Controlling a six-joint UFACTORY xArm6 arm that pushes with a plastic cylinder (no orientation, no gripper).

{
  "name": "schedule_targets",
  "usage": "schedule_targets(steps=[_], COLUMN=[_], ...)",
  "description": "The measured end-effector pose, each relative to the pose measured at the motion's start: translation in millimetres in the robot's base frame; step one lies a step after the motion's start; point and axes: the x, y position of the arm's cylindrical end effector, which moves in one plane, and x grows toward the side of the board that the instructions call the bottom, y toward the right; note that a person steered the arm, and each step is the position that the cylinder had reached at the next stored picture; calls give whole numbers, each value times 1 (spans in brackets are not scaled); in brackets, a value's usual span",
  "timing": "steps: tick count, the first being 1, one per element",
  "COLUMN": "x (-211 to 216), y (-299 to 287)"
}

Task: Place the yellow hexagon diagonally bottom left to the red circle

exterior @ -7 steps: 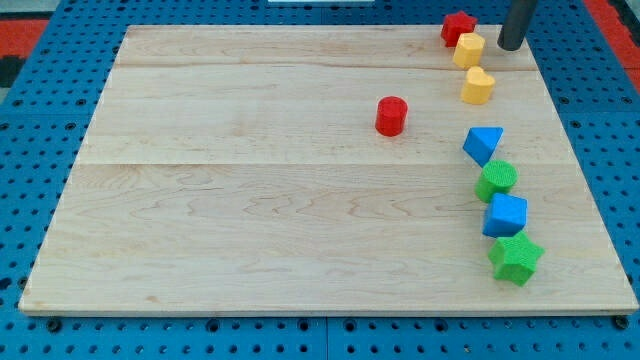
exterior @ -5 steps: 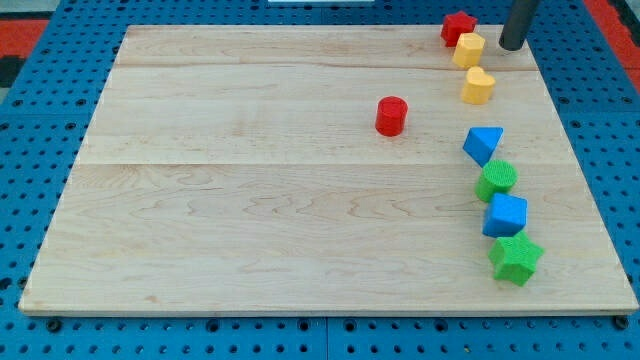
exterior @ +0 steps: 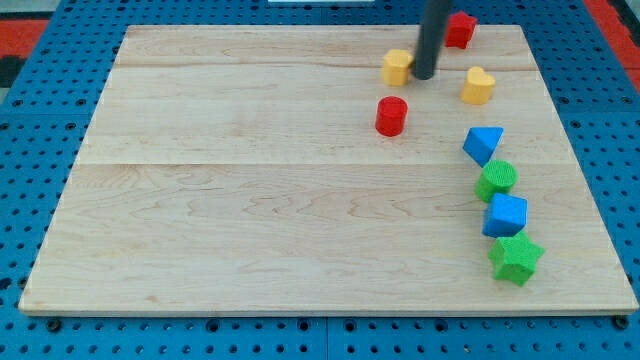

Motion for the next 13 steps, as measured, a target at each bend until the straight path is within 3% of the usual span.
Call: schedule_targets(steps=[1, 3, 4, 6, 7, 9, 11, 13], x=[-22, -11, -10, 72, 118, 109, 179, 195], y=[22, -142, -171, -247, -246, -221, -173, -101])
